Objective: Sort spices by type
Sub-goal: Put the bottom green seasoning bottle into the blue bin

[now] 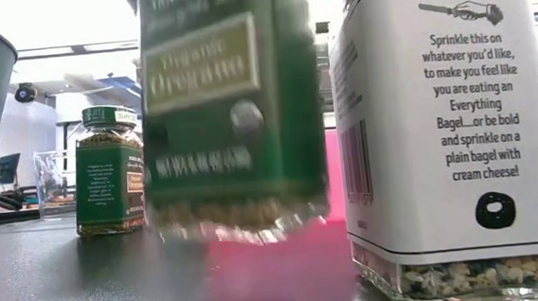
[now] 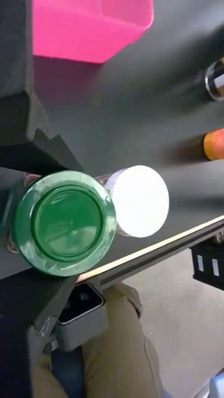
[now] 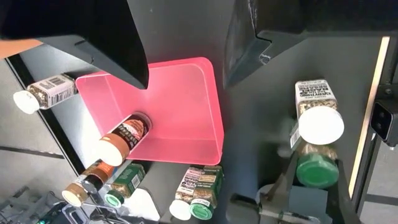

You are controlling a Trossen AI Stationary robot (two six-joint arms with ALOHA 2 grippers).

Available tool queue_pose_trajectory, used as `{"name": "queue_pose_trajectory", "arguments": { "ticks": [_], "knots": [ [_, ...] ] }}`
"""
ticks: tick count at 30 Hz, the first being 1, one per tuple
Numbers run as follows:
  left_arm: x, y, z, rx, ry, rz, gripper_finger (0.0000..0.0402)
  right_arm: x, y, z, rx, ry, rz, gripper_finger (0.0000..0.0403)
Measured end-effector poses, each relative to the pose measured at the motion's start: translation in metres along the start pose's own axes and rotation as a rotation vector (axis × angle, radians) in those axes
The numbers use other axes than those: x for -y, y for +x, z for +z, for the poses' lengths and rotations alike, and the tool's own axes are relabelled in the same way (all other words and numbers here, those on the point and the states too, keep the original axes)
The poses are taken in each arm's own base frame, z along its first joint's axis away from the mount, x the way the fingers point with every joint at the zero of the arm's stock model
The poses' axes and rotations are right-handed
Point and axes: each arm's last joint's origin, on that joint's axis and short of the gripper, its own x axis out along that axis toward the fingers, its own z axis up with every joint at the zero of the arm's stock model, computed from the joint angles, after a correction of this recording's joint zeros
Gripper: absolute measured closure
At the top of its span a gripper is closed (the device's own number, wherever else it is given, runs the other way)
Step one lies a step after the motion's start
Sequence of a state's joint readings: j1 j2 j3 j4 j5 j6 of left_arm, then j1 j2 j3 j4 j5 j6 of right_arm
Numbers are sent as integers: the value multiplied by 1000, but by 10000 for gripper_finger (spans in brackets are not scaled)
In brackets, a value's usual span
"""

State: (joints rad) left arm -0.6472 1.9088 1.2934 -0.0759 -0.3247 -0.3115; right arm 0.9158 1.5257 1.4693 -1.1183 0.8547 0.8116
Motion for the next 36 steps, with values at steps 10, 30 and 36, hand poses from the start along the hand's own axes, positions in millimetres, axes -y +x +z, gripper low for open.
{"name": "queue_pose_trajectory", "arguments": {
  "ticks": [10, 30, 36],
  "knots": [
    [-11, -38, 19, -1, 43, 18, 205, 0, 0, 0, 0, 0, 0, 204],
    [-44, -136, 49, 35, 5, 100, 205, 0, 1, -1, 0, -4, -3, 204],
    [-44, -137, 48, 26, 1, 102, 205, 0, 1, -2, -1, -6, -5, 204]
  ]
}}
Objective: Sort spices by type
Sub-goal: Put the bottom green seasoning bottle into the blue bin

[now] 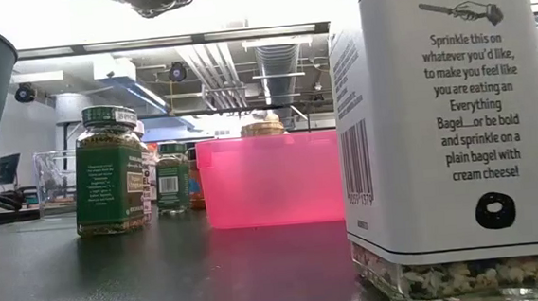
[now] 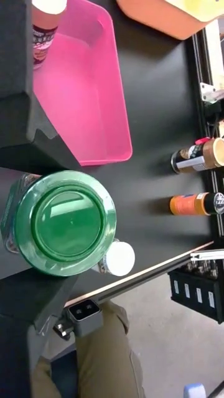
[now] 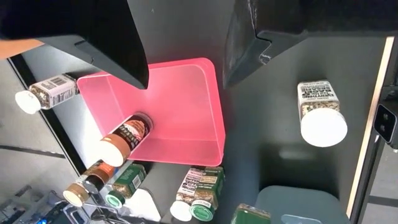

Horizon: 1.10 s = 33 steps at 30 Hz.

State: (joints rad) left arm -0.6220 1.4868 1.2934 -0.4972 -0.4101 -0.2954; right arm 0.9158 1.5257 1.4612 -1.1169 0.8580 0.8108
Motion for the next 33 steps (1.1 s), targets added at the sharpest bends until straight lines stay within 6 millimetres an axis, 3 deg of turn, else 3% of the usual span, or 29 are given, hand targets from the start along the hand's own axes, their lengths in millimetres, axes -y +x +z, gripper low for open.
{"name": "queue_pose_trajectory", "arguments": {
  "ticks": [5, 13, 18, 28, 33],
  "knots": [
    [2, -10, -6, -66, -24, -44, 205, 0, 0, -1, -1, -2, -1, 204],
    [35, -78, -14, -117, -144, -76, 209, 0, 0, 0, 7, 12, -5, 204],
    [53, -102, -33, -128, -195, -12, 210, 0, 0, 1, 27, 52, -20, 204],
    [76, -91, -75, -201, -194, 29, 211, -3, 1, 4, 70, 112, -12, 204],
    [77, -80, -89, -180, -163, 90, 211, -5, 1, 6, 100, 140, -5, 204]
  ]
}}
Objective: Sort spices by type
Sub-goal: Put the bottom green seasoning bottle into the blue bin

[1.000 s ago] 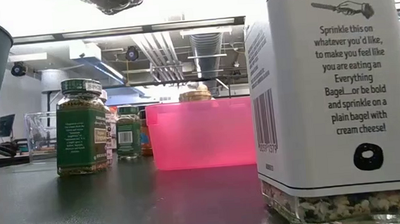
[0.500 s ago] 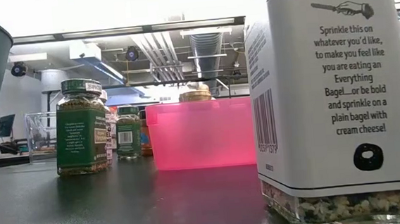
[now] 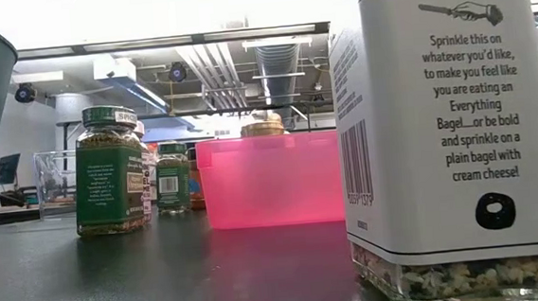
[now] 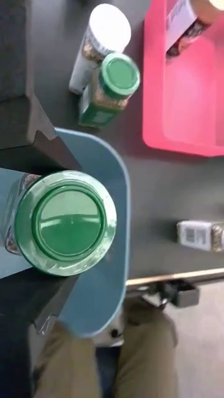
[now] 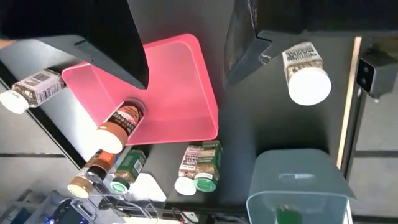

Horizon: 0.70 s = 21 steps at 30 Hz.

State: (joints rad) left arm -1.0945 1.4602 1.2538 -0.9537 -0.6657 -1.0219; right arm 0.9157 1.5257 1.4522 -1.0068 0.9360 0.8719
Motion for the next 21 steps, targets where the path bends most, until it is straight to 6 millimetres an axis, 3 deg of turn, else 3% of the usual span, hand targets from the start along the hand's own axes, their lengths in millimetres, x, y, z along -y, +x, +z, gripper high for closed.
{"name": "queue_pose_trajectory", "arguments": {
  "ticks": [12, 21],
  "knots": [
    [-7, 41, -37, 77, -74, 43, 211, -3, 0, 2, 22, 33, 13, 204],
    [-6, 51, -45, 122, -111, 17, 210, -3, 0, 2, 23, 30, 15, 204]
  ]
}}
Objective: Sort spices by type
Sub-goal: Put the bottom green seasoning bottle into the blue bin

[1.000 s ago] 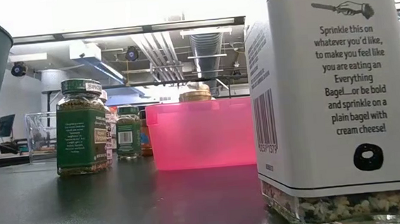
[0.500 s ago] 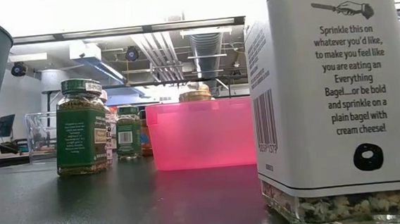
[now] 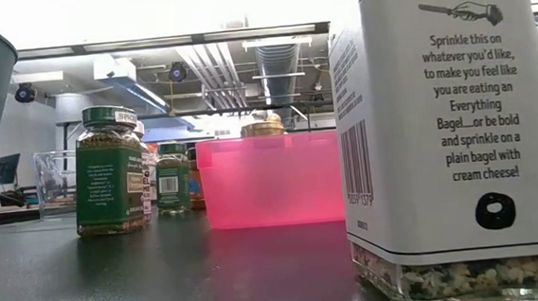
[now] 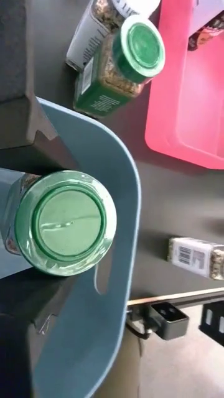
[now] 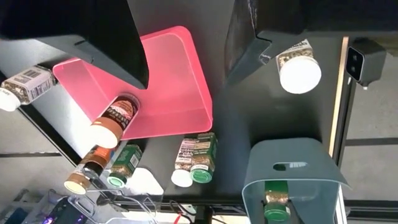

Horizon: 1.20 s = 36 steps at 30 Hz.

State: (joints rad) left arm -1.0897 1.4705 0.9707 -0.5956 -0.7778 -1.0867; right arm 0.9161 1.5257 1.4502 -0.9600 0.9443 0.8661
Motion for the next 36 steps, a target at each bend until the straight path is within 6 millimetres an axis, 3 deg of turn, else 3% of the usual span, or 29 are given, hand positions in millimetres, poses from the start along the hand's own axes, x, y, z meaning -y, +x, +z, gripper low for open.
{"name": "queue_pose_trajectory", "arguments": {
  "ticks": [19, 36],
  "knots": [
    [11, 30, -28, -47, 11, 78, 208, 0, 1, -1, -2, -8, -2, 204],
    [12, 28, -27, -68, -16, 59, 154, 0, 1, -2, -3, -9, -2, 204]
  ]
}}
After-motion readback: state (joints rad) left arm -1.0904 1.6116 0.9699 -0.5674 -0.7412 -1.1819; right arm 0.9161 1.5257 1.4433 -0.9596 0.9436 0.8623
